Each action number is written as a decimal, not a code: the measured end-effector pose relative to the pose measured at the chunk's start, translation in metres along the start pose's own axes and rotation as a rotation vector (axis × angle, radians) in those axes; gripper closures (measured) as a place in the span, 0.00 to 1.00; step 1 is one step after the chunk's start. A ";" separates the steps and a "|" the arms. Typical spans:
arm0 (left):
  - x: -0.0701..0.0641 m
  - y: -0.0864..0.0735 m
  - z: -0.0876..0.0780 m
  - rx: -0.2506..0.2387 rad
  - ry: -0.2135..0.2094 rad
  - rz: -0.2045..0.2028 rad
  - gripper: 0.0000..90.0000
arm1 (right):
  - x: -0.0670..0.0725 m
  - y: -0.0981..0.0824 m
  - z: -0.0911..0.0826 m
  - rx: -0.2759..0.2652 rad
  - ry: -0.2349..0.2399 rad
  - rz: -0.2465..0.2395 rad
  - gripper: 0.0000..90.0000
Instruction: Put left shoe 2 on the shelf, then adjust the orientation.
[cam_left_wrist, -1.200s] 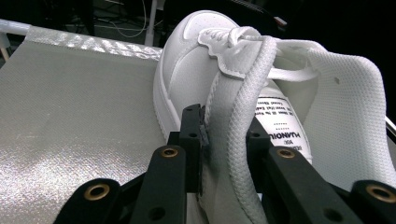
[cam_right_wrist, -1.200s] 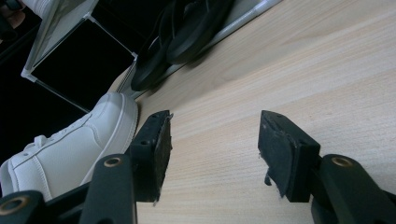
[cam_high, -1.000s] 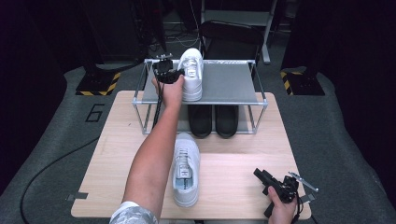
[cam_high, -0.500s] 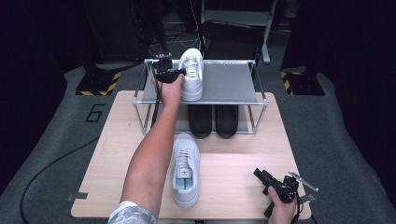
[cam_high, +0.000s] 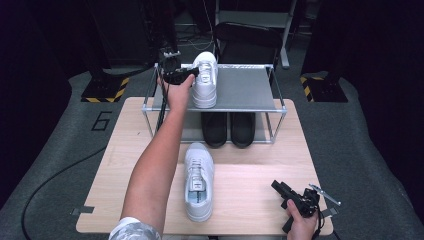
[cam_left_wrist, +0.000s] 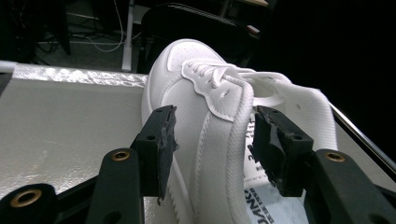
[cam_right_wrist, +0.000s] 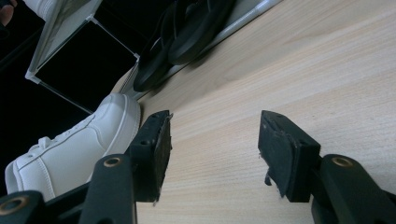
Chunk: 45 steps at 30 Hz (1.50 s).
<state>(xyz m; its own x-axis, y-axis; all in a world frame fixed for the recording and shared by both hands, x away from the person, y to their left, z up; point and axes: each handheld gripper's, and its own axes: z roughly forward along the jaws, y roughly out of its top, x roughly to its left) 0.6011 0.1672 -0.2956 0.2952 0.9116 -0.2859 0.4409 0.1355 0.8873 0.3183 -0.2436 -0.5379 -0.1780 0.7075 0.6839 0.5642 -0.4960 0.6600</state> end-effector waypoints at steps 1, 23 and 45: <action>0.000 0.000 -0.003 -0.005 -0.007 0.006 0.54 | 0.000 0.000 0.000 -0.001 0.001 0.004 0.49; 0.007 -0.033 -0.094 -0.069 -0.146 0.150 0.56 | 0.034 -0.002 0.003 -0.038 0.070 -0.215 0.58; 0.025 -0.093 -0.140 -0.096 -0.175 0.215 0.53 | 0.083 -0.012 0.025 0.048 0.070 -0.379 0.54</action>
<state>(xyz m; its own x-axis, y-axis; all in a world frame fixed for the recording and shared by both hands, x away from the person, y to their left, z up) 0.4490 0.2318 -0.3344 0.5185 0.8437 -0.1386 0.2730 -0.0098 0.9620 0.3165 -0.1662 -0.4968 -0.4350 0.7993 0.4147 0.4844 -0.1805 0.8560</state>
